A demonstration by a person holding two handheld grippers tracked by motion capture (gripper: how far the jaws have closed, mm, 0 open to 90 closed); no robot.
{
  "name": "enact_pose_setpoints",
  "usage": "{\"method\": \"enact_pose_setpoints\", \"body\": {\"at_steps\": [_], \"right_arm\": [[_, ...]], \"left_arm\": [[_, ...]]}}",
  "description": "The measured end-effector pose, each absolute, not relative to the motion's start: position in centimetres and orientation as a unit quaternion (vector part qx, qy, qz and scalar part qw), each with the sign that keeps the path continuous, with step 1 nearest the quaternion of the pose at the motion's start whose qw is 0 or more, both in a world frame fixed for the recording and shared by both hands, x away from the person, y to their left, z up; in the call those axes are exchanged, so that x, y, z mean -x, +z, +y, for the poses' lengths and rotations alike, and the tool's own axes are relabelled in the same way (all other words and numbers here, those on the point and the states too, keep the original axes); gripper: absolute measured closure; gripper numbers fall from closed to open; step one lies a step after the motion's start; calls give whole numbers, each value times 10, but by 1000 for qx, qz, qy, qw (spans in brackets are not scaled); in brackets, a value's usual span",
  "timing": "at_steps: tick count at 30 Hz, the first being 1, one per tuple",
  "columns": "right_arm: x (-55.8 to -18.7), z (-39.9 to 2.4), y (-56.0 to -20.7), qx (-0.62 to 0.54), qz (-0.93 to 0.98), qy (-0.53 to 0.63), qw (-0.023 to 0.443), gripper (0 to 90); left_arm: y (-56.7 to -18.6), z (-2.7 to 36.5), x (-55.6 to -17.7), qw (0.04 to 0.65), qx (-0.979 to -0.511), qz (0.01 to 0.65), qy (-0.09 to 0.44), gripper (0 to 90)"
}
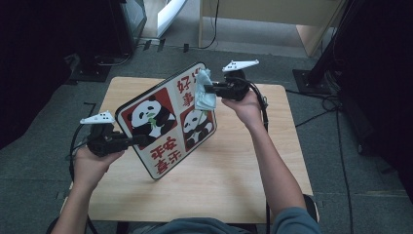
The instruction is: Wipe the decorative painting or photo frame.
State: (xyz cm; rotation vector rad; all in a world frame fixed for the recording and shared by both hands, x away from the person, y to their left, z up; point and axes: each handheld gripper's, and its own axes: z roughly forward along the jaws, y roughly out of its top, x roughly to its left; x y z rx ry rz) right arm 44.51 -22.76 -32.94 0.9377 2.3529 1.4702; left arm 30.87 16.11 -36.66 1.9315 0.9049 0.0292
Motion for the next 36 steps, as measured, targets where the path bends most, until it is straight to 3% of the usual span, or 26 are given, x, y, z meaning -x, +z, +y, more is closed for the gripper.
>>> {"method": "enact_pose_setpoints", "body": {"at_steps": [36], "right_arm": [[-443, -233, -366, -336, 811, 469, 94, 821]], "left_arm": [[-367, 163, -312, 485, -795, 364, 1, 780]]}}
